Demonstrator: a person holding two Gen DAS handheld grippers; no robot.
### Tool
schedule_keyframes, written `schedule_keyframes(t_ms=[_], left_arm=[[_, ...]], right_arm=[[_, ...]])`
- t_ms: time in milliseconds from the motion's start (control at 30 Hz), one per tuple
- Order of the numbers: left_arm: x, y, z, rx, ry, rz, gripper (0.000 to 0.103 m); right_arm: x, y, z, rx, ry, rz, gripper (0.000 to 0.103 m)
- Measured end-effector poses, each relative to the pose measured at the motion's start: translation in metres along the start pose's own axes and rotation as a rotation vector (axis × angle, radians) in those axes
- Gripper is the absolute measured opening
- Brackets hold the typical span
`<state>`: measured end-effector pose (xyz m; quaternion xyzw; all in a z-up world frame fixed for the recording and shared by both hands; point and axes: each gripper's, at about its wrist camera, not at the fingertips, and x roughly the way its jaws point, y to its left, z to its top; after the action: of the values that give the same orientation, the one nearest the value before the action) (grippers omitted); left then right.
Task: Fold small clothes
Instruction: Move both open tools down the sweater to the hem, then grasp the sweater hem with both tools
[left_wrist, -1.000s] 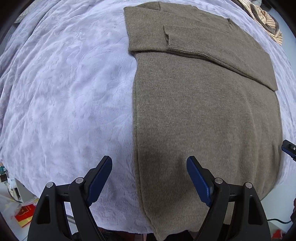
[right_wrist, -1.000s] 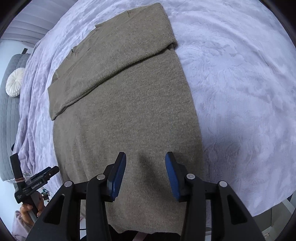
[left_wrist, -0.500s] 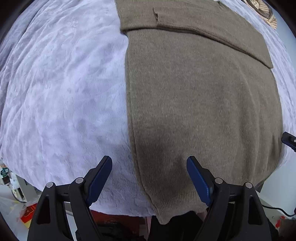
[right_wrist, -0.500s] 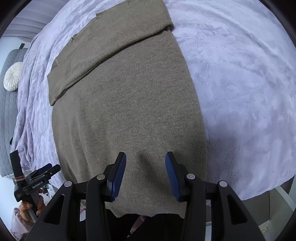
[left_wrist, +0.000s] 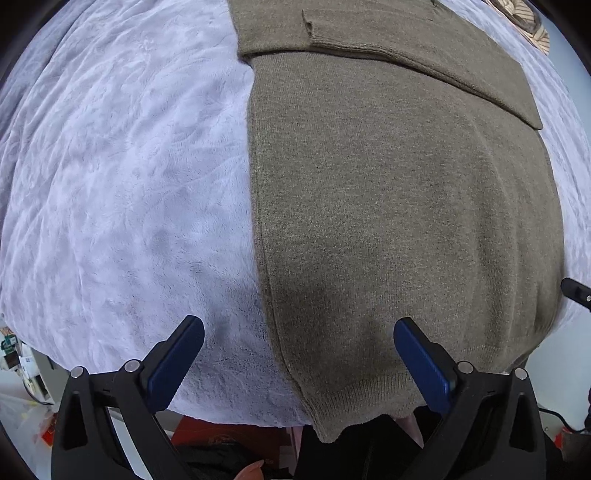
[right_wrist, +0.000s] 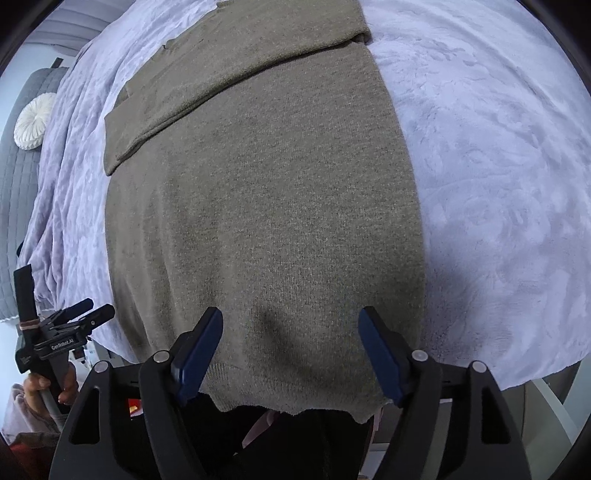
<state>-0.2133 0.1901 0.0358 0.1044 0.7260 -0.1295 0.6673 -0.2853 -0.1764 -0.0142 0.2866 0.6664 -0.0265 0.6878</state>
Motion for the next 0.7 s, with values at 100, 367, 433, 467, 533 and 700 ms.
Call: schedule_keyframes(t_ms=[100,367,433,467,533,700], left_arm=[[0.003,0.002,0.000,-0.006,0.005,0.009,0.103],[0.018,0.022,-0.003,-0.012,0.040,-0.013,0.103],[0.022,0.026,-0.004,-0.008,0.044,-0.020,0.103],[0.027,0.023,0.009,-0.005,0.047,-0.024,0.103],[0.029,0.020,0.006,0.001,0.049,-0.028,0.103],[0.038,0.012,0.010,0.006,0.059,-0.049,0.103]], right_arm=[[0.000,0.006,0.001,-0.047,0.004,-0.058,0.079],[-0.001,0.023,0.003,-0.119,-0.008,-0.117,0.079],[0.000,0.025,0.003,-0.127,-0.011,-0.126,0.079],[0.000,0.027,0.003,-0.132,-0.011,-0.129,0.079],[0.002,0.028,0.002,-0.141,-0.009,-0.135,0.079],[0.005,0.028,0.001,-0.143,0.004,-0.134,0.079]])
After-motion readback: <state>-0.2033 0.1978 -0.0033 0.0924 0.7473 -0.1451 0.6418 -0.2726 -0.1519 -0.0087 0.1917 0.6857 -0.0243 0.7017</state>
